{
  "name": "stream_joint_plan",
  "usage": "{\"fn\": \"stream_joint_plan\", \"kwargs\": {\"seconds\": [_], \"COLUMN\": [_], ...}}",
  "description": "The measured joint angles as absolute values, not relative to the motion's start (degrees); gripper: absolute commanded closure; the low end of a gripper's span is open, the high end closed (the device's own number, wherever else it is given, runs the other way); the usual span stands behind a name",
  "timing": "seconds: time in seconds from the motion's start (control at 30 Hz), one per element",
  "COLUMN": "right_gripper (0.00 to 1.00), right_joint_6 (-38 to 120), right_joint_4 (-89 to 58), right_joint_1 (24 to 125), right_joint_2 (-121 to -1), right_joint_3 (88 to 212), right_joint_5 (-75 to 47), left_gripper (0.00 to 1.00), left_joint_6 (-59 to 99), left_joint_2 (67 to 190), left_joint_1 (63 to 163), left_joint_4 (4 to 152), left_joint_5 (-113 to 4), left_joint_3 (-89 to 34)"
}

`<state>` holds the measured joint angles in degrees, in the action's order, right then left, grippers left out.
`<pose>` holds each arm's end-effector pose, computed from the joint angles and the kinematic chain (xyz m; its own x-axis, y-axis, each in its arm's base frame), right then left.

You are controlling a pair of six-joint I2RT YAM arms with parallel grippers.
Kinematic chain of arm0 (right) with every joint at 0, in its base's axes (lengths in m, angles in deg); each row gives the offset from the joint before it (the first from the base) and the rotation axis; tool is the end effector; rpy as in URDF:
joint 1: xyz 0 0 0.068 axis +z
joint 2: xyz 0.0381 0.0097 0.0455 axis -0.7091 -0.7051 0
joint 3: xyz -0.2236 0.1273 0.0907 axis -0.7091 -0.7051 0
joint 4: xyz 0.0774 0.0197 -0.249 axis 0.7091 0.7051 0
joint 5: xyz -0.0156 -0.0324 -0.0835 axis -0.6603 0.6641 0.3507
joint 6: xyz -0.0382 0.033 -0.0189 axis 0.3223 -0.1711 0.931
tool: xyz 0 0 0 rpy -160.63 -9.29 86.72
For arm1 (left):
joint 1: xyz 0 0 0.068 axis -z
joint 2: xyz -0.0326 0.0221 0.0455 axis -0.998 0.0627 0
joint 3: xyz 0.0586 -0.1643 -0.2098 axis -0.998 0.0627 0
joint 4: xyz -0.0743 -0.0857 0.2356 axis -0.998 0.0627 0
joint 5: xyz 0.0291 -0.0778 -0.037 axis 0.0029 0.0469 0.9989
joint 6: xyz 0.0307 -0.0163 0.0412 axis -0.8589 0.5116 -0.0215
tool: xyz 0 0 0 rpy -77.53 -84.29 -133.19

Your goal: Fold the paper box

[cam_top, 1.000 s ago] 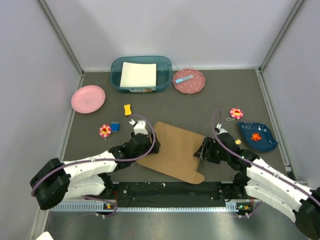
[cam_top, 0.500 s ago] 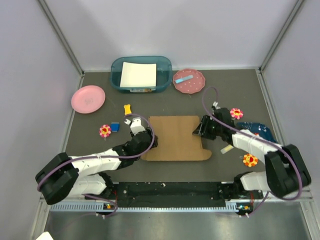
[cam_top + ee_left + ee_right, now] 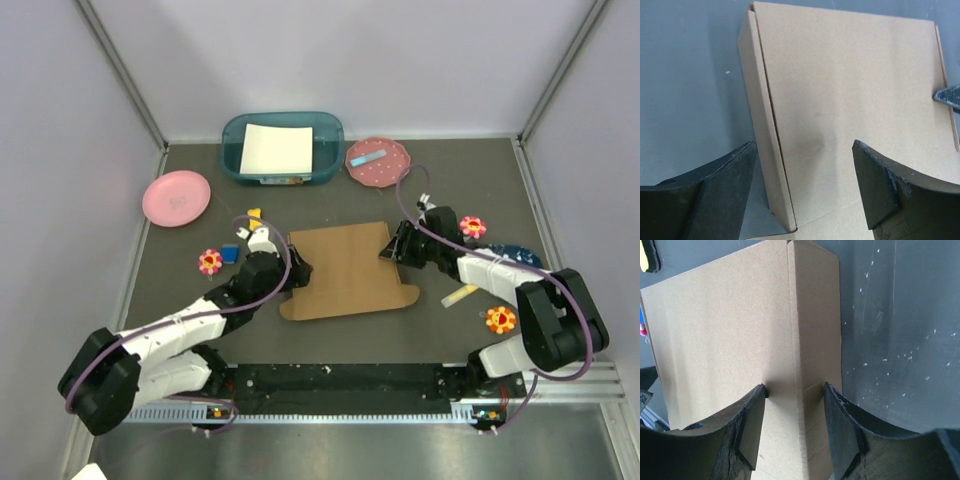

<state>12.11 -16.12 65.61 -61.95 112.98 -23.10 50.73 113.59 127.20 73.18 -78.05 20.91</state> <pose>0.2598 0.1078 0.1757 -0.8330 0.2831 -0.4754 -0.0590 0.8089 0.5850 0.1701 -0.1345 0.1888 -0.5922 -0.3540 -0.7238 0.0767 0.8695 -0.4880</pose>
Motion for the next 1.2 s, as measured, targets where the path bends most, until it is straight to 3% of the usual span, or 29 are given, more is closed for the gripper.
{"fn": "stream_joint_plan", "kwargs": {"seconds": [0.27, 0.47, 0.73, 0.83, 1.2], "right_gripper": [0.53, 0.53, 0.42, 0.42, 0.52], "right_joint_6": [9.02, 7.36, 7.49, 8.22, 9.57], "right_joint_4": [-22.46, -25.02, -21.41, -16.32, -13.17], "right_joint_1": [65.59, 64.87, 64.95, 65.30, 65.28], "right_joint_2": [-56.31, -51.66, -48.81, -45.58, -45.14], "right_joint_3": [104.96, 100.26, 99.94, 100.04, 100.81], "right_joint_5": [-23.47, -21.22, -20.39, -19.80, -20.02], "left_gripper": [0.34, 0.35, 0.18, 0.18, 0.34], "left_joint_6": [48.04, 46.73, 46.55, 45.88, 44.87], "left_joint_2": [119.40, 125.09, 125.24, 122.97, 120.21], "left_joint_1": [126.55, 125.89, 125.70, 125.61, 125.43], "left_joint_4": [70.32, 65.73, 66.91, 70.14, 72.02], "left_joint_5": [-71.06, -70.29, -70.75, -71.72, -70.51], "left_joint_3": [21.59, 19.14, 18.04, 17.76, 19.27]}}
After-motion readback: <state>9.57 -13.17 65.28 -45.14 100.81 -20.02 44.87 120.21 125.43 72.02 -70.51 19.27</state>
